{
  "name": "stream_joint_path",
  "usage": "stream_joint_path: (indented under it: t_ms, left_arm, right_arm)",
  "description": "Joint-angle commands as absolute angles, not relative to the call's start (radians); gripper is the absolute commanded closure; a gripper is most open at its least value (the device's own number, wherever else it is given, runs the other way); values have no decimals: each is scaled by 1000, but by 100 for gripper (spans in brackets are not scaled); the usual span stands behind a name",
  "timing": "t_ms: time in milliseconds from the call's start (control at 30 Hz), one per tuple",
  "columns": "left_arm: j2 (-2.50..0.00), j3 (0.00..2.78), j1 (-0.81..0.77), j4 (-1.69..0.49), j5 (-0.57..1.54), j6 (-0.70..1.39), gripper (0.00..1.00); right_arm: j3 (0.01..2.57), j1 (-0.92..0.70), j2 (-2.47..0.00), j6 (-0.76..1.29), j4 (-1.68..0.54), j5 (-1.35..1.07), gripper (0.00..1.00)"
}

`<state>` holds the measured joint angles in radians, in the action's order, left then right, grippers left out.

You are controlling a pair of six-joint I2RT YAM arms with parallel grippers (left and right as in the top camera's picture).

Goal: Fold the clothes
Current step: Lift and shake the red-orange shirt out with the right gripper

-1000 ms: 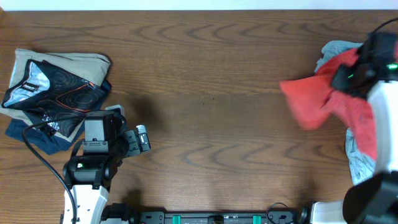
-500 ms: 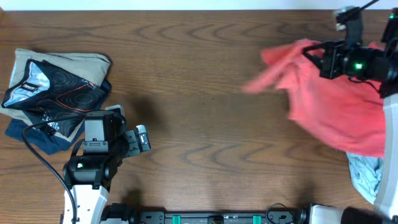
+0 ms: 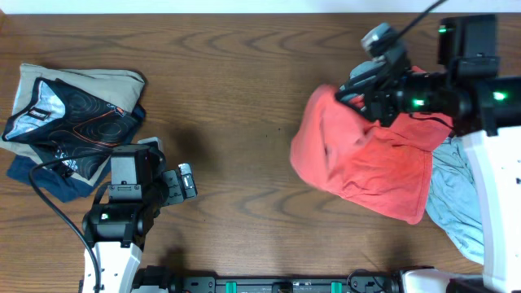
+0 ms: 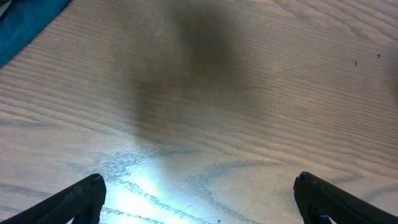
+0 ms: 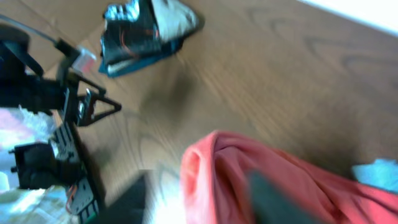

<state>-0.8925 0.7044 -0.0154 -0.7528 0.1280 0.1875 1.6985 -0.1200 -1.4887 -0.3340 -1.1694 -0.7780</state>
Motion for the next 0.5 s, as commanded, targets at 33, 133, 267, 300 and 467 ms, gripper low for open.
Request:
stream_joint_path:
  t_ms: [33,133,267,300,467]
  left_arm:
    - [-894,726,-19,-751,131,200,2]
    - [-894,726,-19,-736,131,214,2]
    - [-894,726,-19,-685,140,324,2]
    - [-894,726,-19,-668,161,345,2]
    - [-905,726,-20,-606,355,362,2]
  right_arm:
    - [1687,-163,-1538,-327,-1187,-632,13]
    - [1687,-163,-1553,-186,-1185,-424,7]
    - [1687,-150,-1554,44,-1201,-51,3]
    - [1687,-146,-1554,92,-1215,30,1]
    - [1687,-105,-1554,150,-1278,139,1]
